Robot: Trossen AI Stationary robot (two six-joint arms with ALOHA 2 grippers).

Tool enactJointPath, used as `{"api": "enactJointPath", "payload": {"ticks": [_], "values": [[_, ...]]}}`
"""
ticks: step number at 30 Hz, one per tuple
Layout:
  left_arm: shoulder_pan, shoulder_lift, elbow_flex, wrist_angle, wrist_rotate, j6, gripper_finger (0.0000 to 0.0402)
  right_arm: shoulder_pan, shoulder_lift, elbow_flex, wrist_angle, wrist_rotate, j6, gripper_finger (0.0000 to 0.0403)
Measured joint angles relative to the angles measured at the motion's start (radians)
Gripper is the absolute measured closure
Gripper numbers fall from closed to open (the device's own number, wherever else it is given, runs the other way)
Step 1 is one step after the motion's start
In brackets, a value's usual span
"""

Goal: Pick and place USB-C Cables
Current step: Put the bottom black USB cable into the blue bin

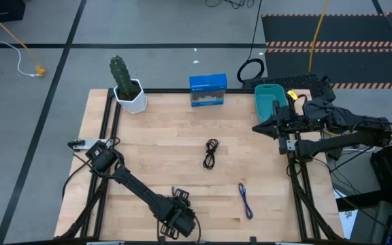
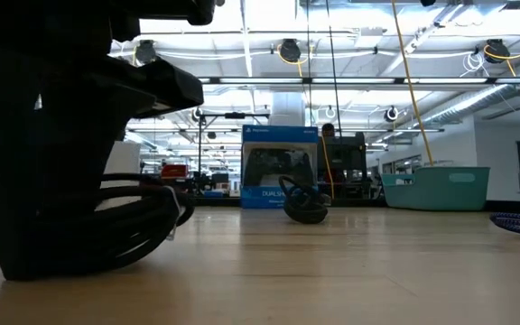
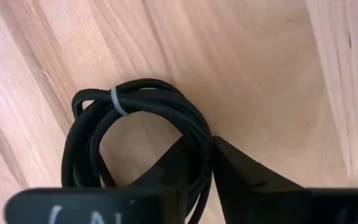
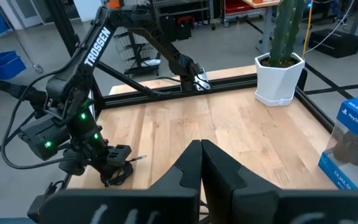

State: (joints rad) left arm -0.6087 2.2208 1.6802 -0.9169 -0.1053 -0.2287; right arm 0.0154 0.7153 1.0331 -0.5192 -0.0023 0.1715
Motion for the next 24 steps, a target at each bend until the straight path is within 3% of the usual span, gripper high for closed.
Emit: {"api": "enactJointPath", "payload": {"ticks": [11, 18, 24], "values": [[0.024, -0.026, 0.0, 0.001, -0.011, 0.036, 0.0364, 0.0, 0.001, -0.093, 0.093, -0.002, 0.011, 0.0403], [0.061, -0.121, 0.001, -0.002, -0.019, 0.079, 0.0367, 0.013, 0.001, -0.152, 0.151, -0.002, 0.057, 0.0403], [0.102, -0.247, 0.002, 0.0, -0.116, 0.227, 0.0367, 0.067, 0.0, -0.243, 0.284, -0.002, 0.079, 0.0403]]}}
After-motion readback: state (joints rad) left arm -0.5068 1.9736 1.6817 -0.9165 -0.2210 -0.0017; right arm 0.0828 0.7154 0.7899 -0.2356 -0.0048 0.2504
